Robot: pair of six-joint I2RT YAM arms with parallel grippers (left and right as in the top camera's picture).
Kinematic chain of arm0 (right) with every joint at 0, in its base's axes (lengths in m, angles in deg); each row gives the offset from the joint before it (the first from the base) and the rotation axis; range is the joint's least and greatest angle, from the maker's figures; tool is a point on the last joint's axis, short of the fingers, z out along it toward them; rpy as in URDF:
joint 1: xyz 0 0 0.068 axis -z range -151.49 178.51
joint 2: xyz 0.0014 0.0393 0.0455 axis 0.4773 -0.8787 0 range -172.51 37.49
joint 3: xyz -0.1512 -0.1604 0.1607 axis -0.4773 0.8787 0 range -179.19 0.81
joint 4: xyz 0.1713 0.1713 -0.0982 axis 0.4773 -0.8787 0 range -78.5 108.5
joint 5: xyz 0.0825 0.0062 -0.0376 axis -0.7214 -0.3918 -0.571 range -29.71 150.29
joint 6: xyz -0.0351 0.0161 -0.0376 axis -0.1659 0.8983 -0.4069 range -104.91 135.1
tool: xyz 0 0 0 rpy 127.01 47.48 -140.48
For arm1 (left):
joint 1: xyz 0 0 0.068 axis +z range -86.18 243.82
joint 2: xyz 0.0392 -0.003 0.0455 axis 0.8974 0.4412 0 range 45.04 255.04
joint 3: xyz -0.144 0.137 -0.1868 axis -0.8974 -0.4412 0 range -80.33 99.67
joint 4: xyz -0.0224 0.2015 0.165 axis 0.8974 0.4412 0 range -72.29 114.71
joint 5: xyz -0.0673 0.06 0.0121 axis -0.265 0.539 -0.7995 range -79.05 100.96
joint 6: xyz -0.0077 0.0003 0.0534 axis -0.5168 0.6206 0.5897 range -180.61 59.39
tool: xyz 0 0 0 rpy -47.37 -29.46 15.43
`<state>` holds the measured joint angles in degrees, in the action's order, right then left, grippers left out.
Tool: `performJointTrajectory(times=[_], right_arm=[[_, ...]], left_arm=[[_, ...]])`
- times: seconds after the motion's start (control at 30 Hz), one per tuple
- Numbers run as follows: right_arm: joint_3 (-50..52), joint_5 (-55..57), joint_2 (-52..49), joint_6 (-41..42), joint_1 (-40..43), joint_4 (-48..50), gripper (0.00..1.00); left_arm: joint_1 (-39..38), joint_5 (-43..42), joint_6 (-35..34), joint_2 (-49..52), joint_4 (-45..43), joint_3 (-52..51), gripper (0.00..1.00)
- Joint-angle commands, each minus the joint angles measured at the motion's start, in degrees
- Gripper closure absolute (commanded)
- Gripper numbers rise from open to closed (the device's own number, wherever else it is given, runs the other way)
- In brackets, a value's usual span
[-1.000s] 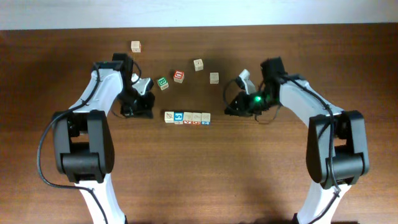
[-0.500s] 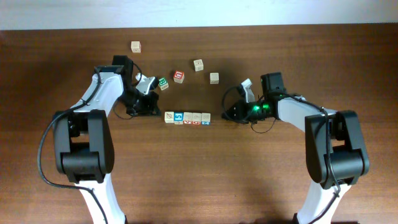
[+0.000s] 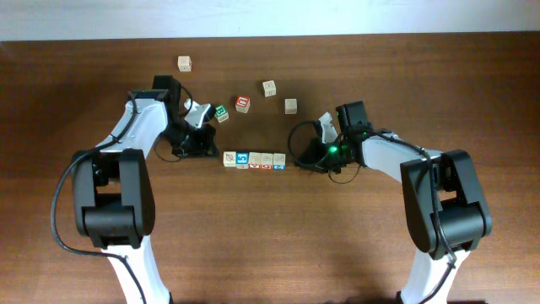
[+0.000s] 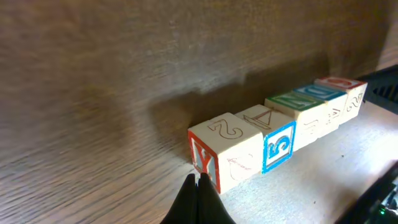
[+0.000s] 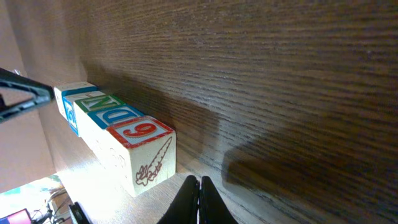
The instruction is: Rotate 5 blocks
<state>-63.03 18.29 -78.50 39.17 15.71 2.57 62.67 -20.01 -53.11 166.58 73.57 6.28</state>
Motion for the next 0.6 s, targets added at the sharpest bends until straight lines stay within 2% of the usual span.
performJointTrajectory(times=[0.0, 0.2, 0.57], right_arm=[[0.24, 0.22, 0.44, 0.39, 0.04, 0.33, 0.95], [0.24, 0.2, 0.44, 0.22, 0.04, 0.31, 0.95], [0.24, -1.99, 0.44, -0.28, 0.13, 0.37, 0.95]], left_arm=[[0.04, -2.78, -0.33, 0.5, -1.44, -3.08, 1.0], [0.04, -7.87, -0.33, 0.5, -3.85, -3.41, 1.0], [0.04, -7.82, -0.33, 0.5, -4.17, -3.43, 1.0]])
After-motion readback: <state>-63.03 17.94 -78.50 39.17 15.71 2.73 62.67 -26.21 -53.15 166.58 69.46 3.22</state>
